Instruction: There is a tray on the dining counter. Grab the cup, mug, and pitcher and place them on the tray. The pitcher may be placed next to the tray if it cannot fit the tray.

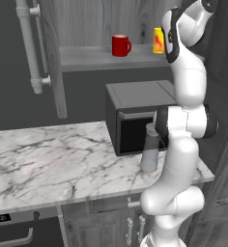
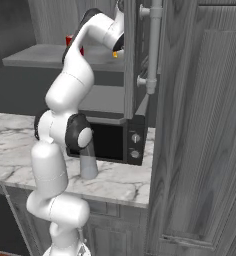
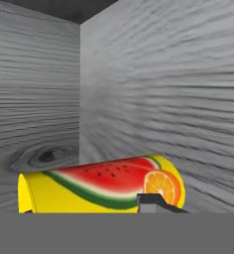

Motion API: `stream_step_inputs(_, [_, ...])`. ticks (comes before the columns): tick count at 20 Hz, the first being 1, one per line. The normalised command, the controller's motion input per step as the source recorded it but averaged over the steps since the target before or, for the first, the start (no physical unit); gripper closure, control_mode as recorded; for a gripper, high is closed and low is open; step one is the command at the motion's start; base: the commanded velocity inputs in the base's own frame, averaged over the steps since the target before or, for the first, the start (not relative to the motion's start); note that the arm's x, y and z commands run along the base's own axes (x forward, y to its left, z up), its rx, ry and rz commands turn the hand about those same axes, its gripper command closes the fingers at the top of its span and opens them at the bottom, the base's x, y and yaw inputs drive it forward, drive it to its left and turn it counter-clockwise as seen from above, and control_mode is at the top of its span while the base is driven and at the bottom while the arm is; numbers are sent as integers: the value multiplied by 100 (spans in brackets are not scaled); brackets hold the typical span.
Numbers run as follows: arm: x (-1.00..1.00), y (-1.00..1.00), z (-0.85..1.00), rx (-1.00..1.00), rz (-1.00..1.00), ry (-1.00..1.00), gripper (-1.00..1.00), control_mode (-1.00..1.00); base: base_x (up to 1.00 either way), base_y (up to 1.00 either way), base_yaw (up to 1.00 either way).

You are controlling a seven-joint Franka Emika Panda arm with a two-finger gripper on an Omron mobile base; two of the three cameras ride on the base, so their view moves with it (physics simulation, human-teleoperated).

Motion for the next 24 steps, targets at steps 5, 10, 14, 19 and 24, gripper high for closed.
stream_step_inputs(5, [-52, 14, -23, 0, -2, -3, 100, -100, 0, 0, 0])
stream_step_inputs(10, [-72, 20, -28, 0, -1, -1, 100, -100, 0, 0, 0])
stream_step_inputs(14, [-88, 19, -31, 0, -3, -5, 100, -100, 0, 0, 0])
stream_step_inputs(19, [-98, 17, -30, 0, -2, -3, 100, -100, 0, 0, 0])
stream_step_inputs(24, [-99, 20, -34, -3, 0, 0, 100, -100, 0, 0, 0])
